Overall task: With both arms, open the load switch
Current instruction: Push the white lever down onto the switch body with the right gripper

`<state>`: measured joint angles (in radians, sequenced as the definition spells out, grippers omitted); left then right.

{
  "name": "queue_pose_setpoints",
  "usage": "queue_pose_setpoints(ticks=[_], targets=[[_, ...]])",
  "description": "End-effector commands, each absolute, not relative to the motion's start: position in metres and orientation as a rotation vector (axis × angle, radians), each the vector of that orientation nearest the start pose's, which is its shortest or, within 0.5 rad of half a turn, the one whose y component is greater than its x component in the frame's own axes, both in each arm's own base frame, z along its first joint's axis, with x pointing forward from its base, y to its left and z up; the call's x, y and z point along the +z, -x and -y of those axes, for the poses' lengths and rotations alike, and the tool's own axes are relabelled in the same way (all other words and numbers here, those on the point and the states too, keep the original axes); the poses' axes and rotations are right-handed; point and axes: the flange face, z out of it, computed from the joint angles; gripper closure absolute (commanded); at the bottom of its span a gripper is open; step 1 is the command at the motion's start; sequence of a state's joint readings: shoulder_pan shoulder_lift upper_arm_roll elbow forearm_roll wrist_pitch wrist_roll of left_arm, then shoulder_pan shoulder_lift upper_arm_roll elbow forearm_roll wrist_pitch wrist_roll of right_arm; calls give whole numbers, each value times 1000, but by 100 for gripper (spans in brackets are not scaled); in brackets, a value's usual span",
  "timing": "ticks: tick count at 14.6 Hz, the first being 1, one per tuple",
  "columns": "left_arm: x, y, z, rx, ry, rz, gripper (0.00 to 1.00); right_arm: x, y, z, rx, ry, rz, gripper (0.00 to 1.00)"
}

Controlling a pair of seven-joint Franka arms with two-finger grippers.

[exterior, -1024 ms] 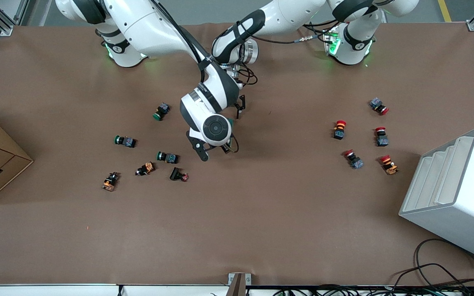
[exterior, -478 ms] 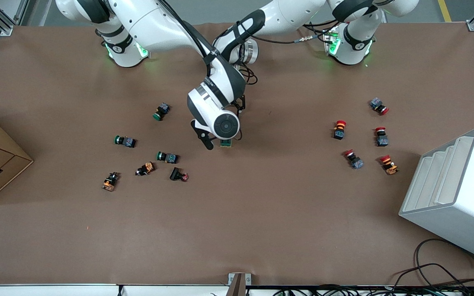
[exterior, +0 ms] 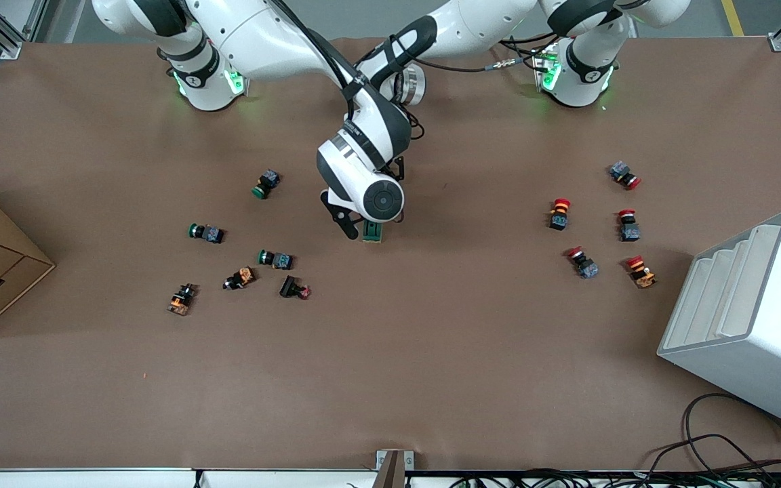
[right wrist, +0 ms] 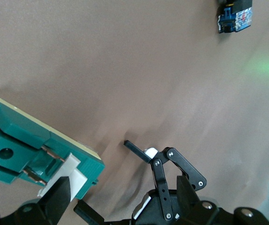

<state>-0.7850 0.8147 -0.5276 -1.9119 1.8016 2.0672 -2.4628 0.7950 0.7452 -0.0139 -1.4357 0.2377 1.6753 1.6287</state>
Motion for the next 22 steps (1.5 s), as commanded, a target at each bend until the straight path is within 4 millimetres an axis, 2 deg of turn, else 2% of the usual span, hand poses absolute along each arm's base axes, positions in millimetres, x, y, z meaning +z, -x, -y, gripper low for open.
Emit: queue_pose_setpoints(ticks=[1, 11, 14, 16, 18, 20, 22], targets=[[84, -191, 562, -1355, 2900, -160, 0, 220, -445, -488, 693, 3094, -1577, 0], [86, -193, 561, -1358, 2896, -157, 0, 214, -442, -486, 688, 3110, -1575, 0], [87, -194, 562, -1362, 2895, -155, 0, 225, -455, -482, 670, 3090, -1570, 0], [91, -196, 561, -1369, 2891, -156, 0, 254, -479, -475, 577, 3093, -1499, 0], [93, -194, 558, -1369, 2888, -166, 0, 290, -508, -446, 527, 3113, -1350, 0], [96, -194, 555, -1380, 2856, -133, 0, 329, -538, -404, 534, 3108, -1193, 0], [116, -191, 561, -1335, 2853, -72, 0, 367, -565, -352, 512, 3146, -1026, 0]])
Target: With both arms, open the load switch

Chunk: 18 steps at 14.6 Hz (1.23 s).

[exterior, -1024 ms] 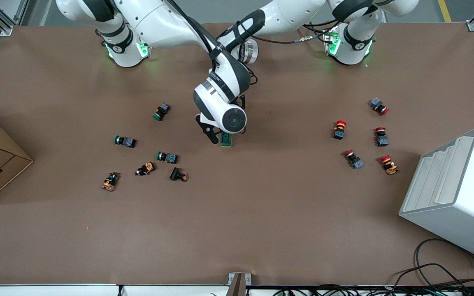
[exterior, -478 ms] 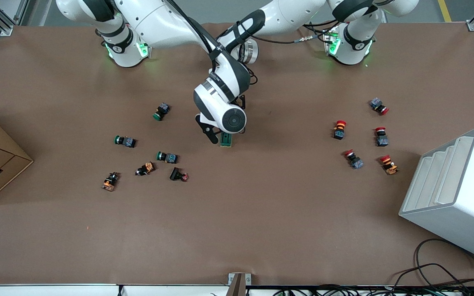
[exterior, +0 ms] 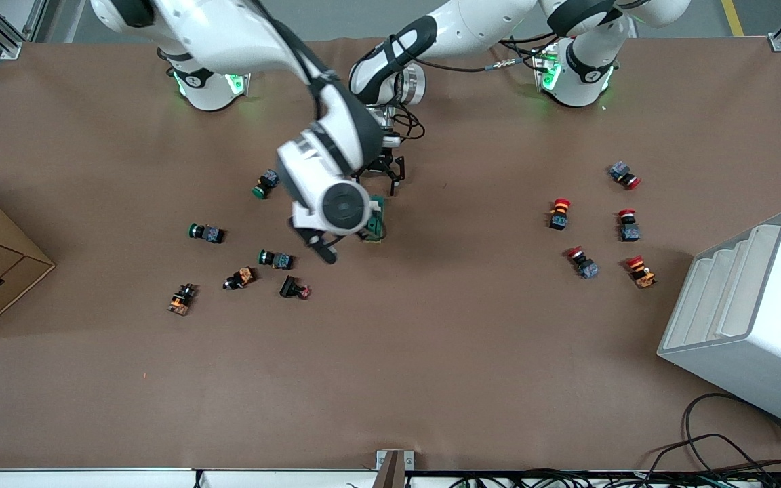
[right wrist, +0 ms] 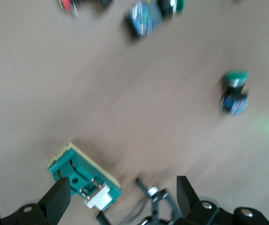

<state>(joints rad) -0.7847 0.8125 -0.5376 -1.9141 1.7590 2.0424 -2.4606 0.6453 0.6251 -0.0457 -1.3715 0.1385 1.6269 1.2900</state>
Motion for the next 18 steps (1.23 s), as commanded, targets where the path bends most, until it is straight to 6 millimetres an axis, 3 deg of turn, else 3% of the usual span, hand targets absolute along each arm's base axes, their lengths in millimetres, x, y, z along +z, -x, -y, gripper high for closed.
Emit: queue_pose_setpoints(ticks=[1, 6, 8, 11, 14, 18], targets=[[125, -193, 564, -1313, 2839, -81, 0, 387, -574, -323, 524, 3170, -892, 0], [196, -222, 603, -1115, 2871, 120, 0, 471, -611, -177, 455, 3201, -419, 0], [240, -249, 631, -990, 2935, 322, 0, 498, -617, -122, 403, 3181, -282, 0], [291, -305, 638, -800, 2966, 400, 0, 528, -615, -51, 385, 3150, -174, 0], [343, -363, 622, -671, 2942, 610, 0, 544, -609, -13, 366, 3133, -98, 0], [402, -412, 585, -567, 2975, 588, 0, 549, -605, -5, 378, 3132, -108, 0]])
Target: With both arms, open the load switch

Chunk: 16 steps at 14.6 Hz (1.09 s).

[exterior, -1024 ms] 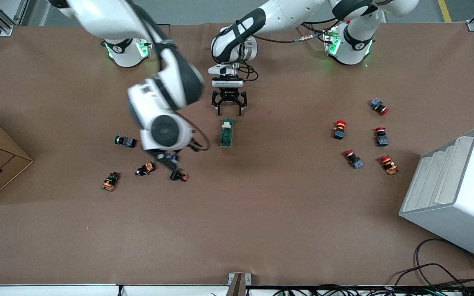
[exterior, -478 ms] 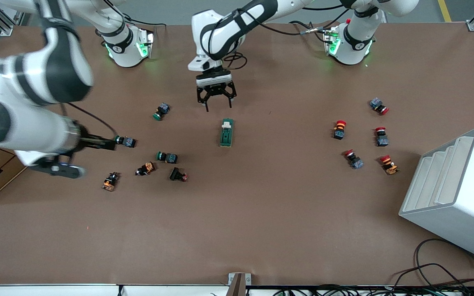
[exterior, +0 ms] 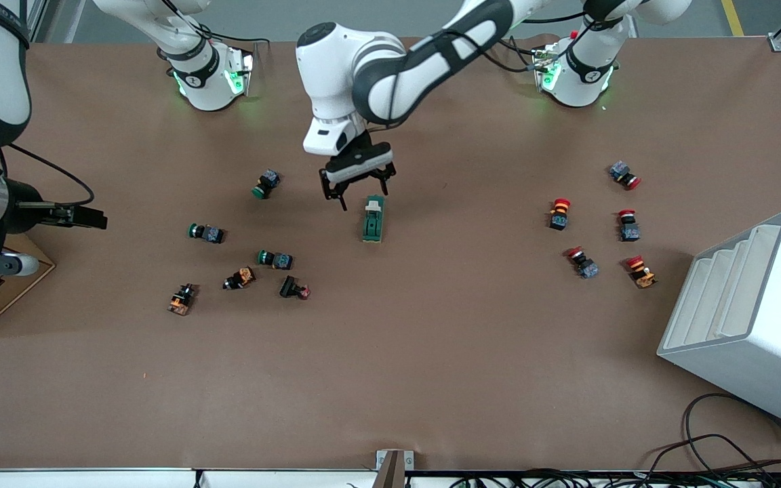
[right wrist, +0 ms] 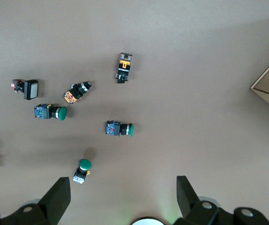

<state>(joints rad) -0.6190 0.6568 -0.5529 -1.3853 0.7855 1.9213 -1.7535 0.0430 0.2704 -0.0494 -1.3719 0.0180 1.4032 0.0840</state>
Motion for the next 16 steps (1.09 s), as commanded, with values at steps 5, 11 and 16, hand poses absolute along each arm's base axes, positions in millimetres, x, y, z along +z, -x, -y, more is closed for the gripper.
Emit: queue_pose_setpoints(ticks=[5, 11, 16], targets=[[431, -462, 539, -482, 2997, 569, 0, 561, -607, -5, 338, 3137, -106, 0], [463, -486, 502, -404, 3018, 470, 0, 573, -609, 11, 294, 3136, -36, 0], [488, -520, 473, -346, 3066, 542, 0, 584, -610, 23, 262, 3167, -12, 0]])
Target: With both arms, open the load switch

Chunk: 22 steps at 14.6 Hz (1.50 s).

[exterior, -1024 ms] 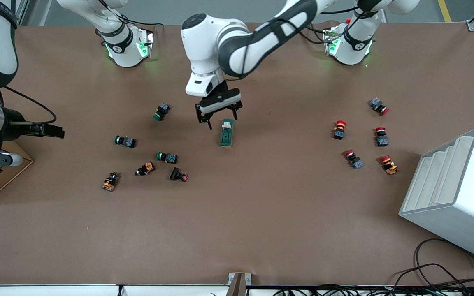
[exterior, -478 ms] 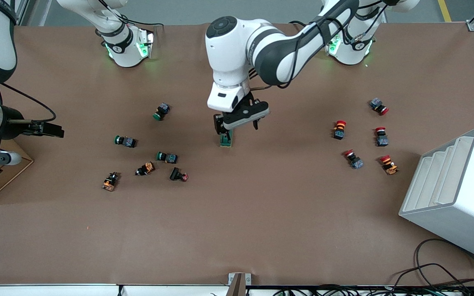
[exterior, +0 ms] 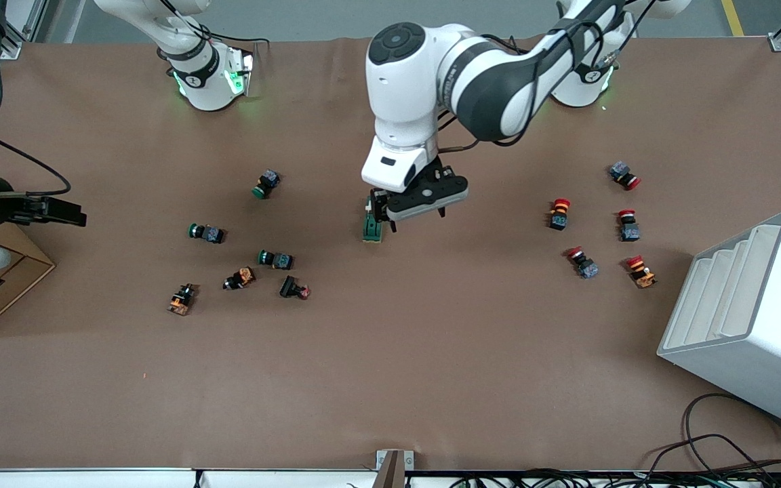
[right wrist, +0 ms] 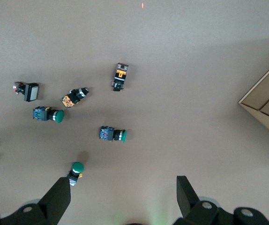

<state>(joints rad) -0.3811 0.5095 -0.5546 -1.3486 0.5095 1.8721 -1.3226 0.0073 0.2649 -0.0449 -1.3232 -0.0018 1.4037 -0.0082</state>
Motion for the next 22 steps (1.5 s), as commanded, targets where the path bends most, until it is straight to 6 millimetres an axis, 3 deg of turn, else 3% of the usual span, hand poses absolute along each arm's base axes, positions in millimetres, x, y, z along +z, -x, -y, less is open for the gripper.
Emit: queue_pose_setpoints(ticks=[1, 4, 7, 9, 12, 15, 18, 22], targets=[[489, -529, 461, -345, 3063, 555, 0, 588, -609, 18, 267, 3170, -1, 0], [512, -562, 411, -385, 3060, 439, 0, 596, -610, 20, 246, 3174, -11, 0], [569, -564, 373, -462, 3071, 449, 0, 607, -605, 31, 247, 3156, -17, 0], [591, -583, 322, -456, 3084, 375, 0, 603, -599, 30, 326, 3147, -19, 0], [619, -594, 245, -408, 3142, 208, 0, 608, -591, 29, 365, 3142, -8, 0], [640, -575, 175, -386, 3124, -5, 0, 617, -580, 35, 366, 3119, -28, 0], [661, -555, 123, -260, 3112, -83, 0, 619, -557, 42, 345, 3078, -46, 0], [680, -532, 81, -151, 3127, -121, 0, 636, -534, 31, 268, 3104, -15, 0]])
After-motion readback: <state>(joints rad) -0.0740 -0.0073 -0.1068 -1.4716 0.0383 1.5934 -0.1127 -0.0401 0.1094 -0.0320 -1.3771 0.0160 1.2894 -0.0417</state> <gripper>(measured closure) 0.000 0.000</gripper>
